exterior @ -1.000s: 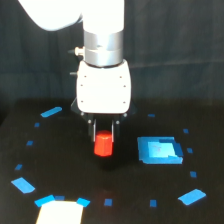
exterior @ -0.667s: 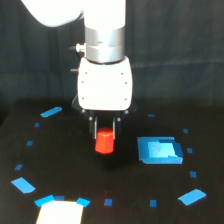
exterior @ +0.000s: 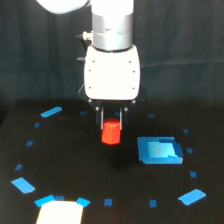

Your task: Pick up the red object from the table

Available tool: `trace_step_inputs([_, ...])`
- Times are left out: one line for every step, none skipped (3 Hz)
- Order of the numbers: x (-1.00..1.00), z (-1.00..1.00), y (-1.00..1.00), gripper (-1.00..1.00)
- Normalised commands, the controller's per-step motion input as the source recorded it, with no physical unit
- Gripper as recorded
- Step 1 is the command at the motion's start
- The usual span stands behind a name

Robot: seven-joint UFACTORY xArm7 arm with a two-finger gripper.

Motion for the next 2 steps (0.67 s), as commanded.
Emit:
trace_step_inputs([0.39, 0.52, -0.11, -0.93])
trace_step_inputs([-0.37, 0.41, -0.29, -1.00])
